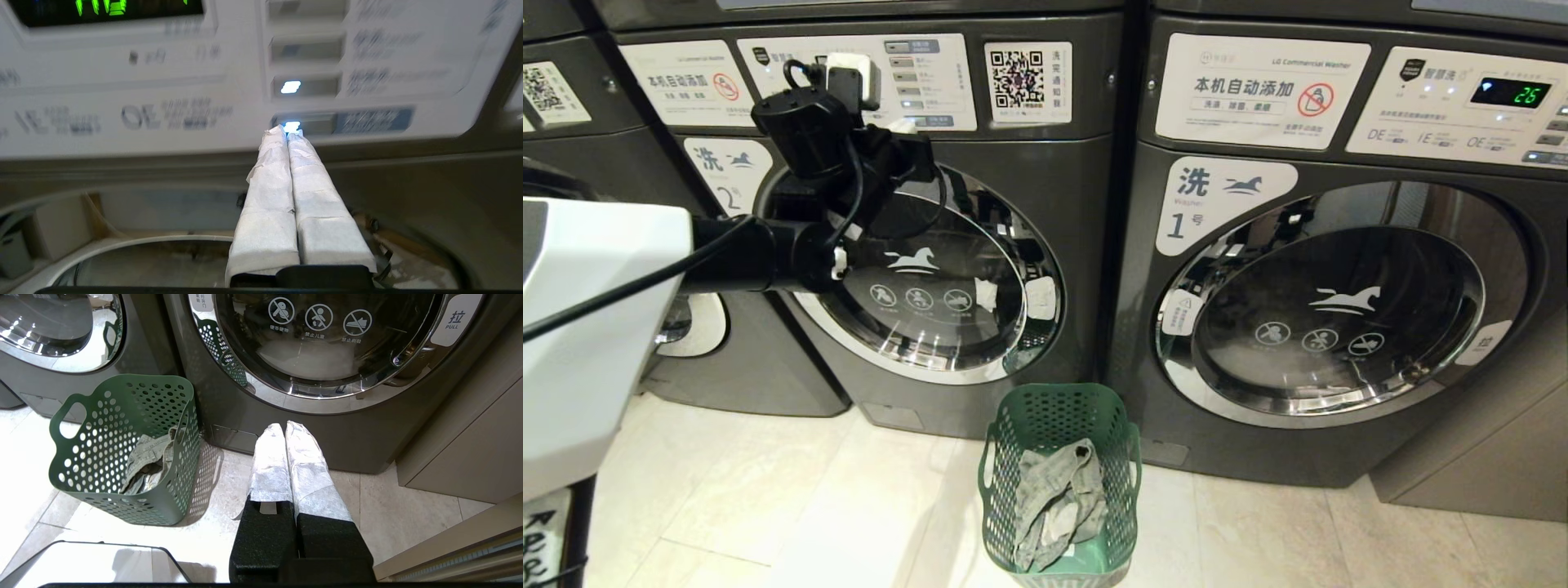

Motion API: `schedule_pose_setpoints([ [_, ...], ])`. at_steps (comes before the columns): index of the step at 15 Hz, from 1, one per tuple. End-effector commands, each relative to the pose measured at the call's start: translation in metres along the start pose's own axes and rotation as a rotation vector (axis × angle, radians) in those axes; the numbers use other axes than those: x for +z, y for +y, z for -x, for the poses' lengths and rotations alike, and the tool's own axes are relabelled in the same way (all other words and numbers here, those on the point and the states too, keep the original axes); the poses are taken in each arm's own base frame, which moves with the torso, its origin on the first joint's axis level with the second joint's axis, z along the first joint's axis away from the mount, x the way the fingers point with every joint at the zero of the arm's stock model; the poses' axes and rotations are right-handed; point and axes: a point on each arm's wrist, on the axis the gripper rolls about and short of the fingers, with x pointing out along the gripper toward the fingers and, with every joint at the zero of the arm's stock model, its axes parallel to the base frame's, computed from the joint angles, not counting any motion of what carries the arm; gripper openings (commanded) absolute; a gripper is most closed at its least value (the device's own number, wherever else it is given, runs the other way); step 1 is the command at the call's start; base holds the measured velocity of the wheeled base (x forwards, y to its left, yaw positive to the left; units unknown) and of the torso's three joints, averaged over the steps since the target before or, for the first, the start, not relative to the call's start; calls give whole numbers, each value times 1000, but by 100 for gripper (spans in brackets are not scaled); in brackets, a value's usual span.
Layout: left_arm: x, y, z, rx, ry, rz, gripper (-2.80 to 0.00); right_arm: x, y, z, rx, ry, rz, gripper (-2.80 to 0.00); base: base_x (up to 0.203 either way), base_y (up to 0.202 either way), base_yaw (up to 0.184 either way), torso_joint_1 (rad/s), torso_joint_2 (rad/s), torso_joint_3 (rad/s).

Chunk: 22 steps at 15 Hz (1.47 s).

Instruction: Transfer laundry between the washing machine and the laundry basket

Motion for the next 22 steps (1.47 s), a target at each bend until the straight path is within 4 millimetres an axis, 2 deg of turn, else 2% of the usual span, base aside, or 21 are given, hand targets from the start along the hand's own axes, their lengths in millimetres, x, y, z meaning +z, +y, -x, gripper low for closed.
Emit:
schedule_pose_setpoints([
  [1, 14, 3, 14, 7, 12, -1, -280, 0, 0, 0, 1, 0, 0, -280, 0, 0, 0, 0, 0, 0],
  [7, 52, 17, 49, 19, -11, 2, -280, 0, 0, 0, 1, 0, 0, -280, 0, 0, 0, 0, 0, 0],
  [9, 72, 25, 74, 26, -16, -2, -280, 0, 0, 0, 1, 1, 0, -280, 0, 0, 0, 0, 0, 0],
  [12, 78, 38, 134, 32, 66, -14, -280, 0, 0, 0, 1, 1, 0, -280, 0, 0, 0, 0, 0, 0],
  [17, 26, 62, 225, 159, 326, -2, -280, 0, 0, 0, 1, 0, 0, -280, 0, 0, 0, 0, 0, 0],
  [22, -31, 60, 280, 199, 589, -31, -280, 0, 0, 0, 1, 0, 0, -280, 0, 0, 0, 0, 0, 0],
])
